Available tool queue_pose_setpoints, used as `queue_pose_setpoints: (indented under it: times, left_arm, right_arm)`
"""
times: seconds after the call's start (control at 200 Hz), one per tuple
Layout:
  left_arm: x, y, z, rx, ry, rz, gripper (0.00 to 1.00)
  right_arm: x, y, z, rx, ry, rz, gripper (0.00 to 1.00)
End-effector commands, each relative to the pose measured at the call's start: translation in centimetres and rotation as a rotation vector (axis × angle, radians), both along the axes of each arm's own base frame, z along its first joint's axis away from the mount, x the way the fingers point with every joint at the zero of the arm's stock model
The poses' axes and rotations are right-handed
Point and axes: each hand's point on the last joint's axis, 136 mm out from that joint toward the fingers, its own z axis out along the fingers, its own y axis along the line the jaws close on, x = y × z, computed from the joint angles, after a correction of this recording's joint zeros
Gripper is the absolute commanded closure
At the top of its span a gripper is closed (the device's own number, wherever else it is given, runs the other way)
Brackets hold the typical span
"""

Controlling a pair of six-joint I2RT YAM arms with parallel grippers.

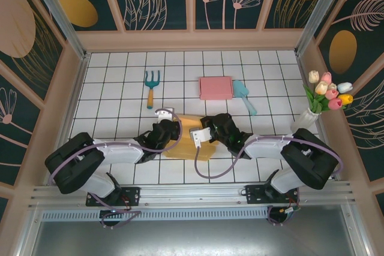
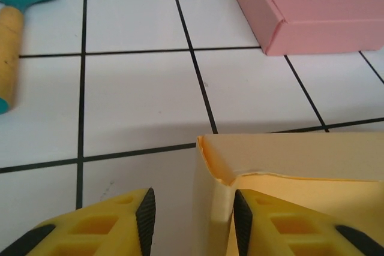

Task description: Fold the paper box

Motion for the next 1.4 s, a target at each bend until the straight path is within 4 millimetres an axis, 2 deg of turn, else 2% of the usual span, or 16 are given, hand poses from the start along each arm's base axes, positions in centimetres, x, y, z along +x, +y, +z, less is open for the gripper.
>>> queue_pose_setpoints:
  times: [0.0,0.085,0.18,0.275,0.38,0.686,0.831,0.961,1.096,1.281,1.391]
  left_arm:
    - [0.9,-0.6,-0.2,0.015,-0.006,0.001,0.70]
    - [1.3,0.0,-1.2,0.071,0.006,0.034,0.86]
    - [1.7,2.0,-2.4,0.173,0.000,0.123,1.00]
    - [1.8,4.3,-2.7,0.259,-0.031,0.221,1.00]
    - [1.5,5.6,-1.9,0.276,-0.073,0.264,1.00]
    - [0.5,5.1,1.5,0.160,-0.179,0.174,1.00]
    - [-0.4,3.6,2.5,0.074,-0.165,0.082,0.80]
    - [-1.4,2.0,3.5,-0.008,-0.152,-0.013,0.66]
    - [-2.4,1.8,4.0,-0.031,-0.150,-0.067,0.62]
    - [-2.9,3.6,2.5,0.028,-0.139,-0.031,0.53]
    - [-2.9,3.1,1.2,0.021,-0.111,-0.070,0.46]
  right_arm:
    - [-2.1,-1.1,-3.4,-0.090,0.064,0.036,1.00]
    - [-2.3,-0.9,-3.1,-0.081,0.047,0.040,1.00]
    - [-2.5,-0.4,-2.5,-0.067,0.024,0.043,1.00]
    - [-2.5,-0.2,-1.9,-0.043,-0.001,0.026,1.00]
    - [-2.3,-0.1,-1.2,-0.010,-0.031,0.002,1.00]
    - [-2.9,1.2,1.0,0.111,0.023,-0.007,1.00]
    - [-2.2,0.9,1.5,0.090,-0.037,-0.065,1.00]
    - [-1.5,0.7,1.8,0.090,-0.072,-0.114,1.00]
    - [-1.3,0.8,2.3,0.105,-0.087,-0.145,1.00]
    - [-1.7,0.6,2.2,0.111,-0.078,-0.140,1.00]
    - [-2.3,0.4,2.0,0.128,-0.065,-0.121,1.00]
